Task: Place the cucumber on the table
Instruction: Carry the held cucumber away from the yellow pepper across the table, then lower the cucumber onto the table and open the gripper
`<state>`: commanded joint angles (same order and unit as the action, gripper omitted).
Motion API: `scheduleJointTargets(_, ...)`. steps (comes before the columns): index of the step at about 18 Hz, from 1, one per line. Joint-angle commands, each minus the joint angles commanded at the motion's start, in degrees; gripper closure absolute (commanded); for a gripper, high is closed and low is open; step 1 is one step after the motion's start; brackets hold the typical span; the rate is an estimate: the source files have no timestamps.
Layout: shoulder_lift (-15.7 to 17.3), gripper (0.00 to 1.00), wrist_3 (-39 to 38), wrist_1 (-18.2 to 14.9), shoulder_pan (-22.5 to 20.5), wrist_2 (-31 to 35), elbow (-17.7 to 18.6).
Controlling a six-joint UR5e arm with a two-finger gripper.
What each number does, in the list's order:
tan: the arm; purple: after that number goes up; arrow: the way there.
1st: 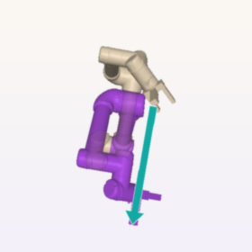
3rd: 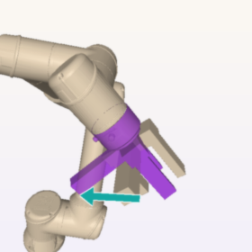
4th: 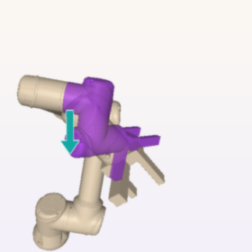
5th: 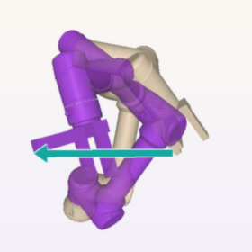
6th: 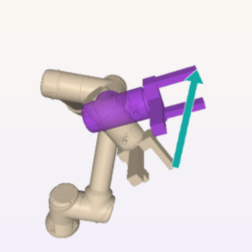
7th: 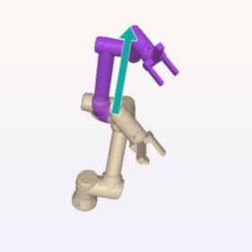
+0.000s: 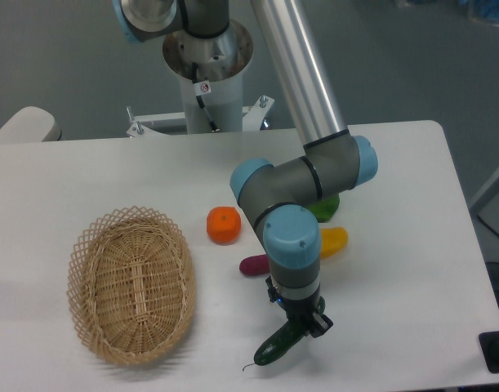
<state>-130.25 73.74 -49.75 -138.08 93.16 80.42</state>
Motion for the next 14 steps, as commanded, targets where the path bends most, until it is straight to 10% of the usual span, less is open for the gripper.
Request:
scheduleJointTargets(5,0.00,0.65,-0.53,-0.18,0.00,0.00,0.00)
scheduleJointTargets(8,0.26,0.04,-0.70,-0.26,0.00,0.17,-0.18)
scheduleJointTargets(14,2.28,0.00,-7.01,-0.53,0.00,0.53,-2.28)
